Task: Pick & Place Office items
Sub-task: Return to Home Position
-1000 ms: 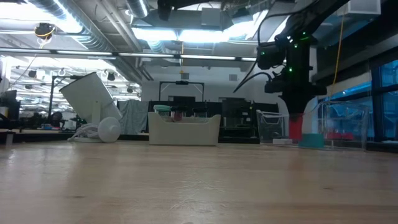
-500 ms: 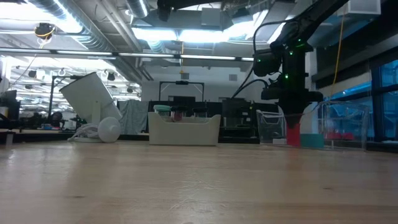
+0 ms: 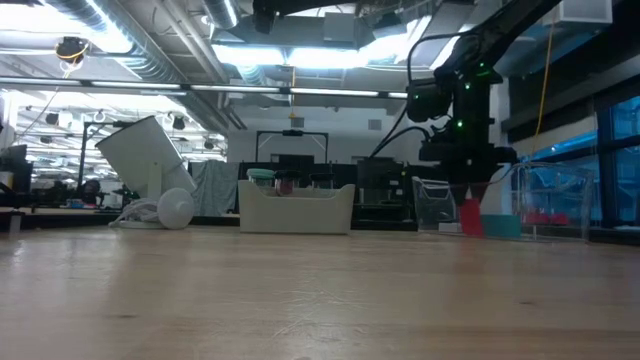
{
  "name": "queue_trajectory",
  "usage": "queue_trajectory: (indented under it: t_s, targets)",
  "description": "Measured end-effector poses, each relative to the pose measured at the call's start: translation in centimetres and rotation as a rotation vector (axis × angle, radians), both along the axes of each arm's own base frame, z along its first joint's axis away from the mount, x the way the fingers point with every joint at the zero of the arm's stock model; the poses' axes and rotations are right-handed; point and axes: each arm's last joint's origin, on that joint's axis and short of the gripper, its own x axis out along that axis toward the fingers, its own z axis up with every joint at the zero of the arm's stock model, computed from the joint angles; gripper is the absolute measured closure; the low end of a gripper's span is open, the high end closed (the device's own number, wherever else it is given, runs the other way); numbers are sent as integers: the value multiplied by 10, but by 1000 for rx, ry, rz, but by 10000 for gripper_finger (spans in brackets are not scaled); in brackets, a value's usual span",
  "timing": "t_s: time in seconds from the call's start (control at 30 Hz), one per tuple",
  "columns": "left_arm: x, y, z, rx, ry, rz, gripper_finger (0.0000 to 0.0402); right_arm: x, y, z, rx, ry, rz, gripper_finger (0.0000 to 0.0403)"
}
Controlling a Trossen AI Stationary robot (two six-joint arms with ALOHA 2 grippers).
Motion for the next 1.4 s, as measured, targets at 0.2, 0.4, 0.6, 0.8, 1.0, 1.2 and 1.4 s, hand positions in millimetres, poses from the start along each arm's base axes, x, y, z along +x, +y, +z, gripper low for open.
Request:
queue_trajectory:
  t_s: [0.2, 0.4, 0.6, 0.8, 1.0, 1.2, 1.4]
  targets:
    - [-3, 1, 5, -3, -8, 1, 190, -6, 4, 15, -27, -38, 10, 102]
    - [-10, 4, 15, -4, -9, 1, 190, -20, 14, 48, -88, -126, 31, 68]
    - [-21, 9, 23, 17, 40, 2, 190, -38, 38, 89, -187, -272, 93, 71]
    - [-39, 15, 40, 25, 59, -3, 190, -60, 72, 128, -352, -430, 165, 79]
    - [-69, 20, 63, 30, 69, -26, 190, -81, 108, 154, -484, -572, 231, 80]
    - [-102, 23, 83, 38, 56, -25, 190, -93, 134, 164, -562, -657, 253, 80]
    - [-126, 24, 94, 51, 33, 30, 190, -90, 159, 162, -594, -703, 362, 80]
